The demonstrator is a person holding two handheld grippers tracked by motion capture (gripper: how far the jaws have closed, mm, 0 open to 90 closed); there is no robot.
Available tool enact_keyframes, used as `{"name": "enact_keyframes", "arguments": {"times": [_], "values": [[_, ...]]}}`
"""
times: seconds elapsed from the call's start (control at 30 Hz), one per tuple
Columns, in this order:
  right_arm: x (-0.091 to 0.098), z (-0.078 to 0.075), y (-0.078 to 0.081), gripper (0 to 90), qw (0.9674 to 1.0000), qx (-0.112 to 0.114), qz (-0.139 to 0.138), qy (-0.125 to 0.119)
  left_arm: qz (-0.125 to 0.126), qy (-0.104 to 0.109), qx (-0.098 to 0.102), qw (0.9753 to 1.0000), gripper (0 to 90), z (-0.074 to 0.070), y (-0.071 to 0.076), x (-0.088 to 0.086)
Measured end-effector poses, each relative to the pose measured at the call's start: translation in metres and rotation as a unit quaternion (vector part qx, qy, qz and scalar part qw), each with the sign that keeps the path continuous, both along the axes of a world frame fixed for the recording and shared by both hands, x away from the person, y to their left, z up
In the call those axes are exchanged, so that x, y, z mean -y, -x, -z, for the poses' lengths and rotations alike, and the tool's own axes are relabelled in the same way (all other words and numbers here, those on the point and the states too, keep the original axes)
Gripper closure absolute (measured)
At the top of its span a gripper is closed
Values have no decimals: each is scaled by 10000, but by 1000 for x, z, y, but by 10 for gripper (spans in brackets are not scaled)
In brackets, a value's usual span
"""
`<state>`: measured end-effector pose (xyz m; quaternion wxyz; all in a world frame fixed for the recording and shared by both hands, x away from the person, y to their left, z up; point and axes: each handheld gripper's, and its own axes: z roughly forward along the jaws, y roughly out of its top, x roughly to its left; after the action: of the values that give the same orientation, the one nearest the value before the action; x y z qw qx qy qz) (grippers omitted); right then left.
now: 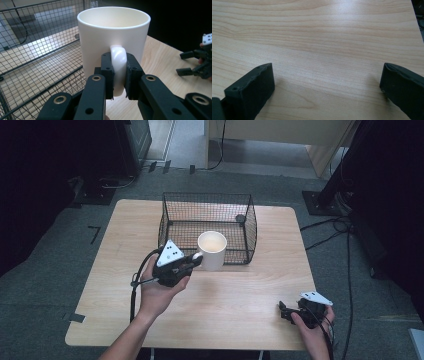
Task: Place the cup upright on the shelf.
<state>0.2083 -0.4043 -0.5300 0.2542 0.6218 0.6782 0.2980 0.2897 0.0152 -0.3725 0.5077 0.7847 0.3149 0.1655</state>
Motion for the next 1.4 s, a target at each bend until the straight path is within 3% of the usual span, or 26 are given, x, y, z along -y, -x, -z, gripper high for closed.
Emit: {"name": "enact_keyframes", "arguments": {"times": [0.33, 0.6, 0.77, 0.8, 1.13, 1.4], "values": [[0, 0, 0, 0, 10000, 2, 0, 0, -194, -36, 77, 9998, 814, -3, -25, 5], [0, 0, 0, 0, 10000, 3, -3, 2, -369, -52, -6, 9993, 814, 2, -49, 9], [0, 0, 0, 0, 10000, -5, 2, -3, -443, 46, -107, 9990, 814, 5, -67, 11], [0, 0, 0, 0, 10000, 0, -5, -1, -480, 15, -131, 9988, 814, 8, -74, 13], [0, 0, 0, 0, 10000, -6, 4, -3, -617, -144, -188, 9978, 814, 16, -99, 23], [0, 0, 0, 0, 10000, -5, 4, -6, -766, -341, -400, 9957, 814, 27, -121, 32]]}}
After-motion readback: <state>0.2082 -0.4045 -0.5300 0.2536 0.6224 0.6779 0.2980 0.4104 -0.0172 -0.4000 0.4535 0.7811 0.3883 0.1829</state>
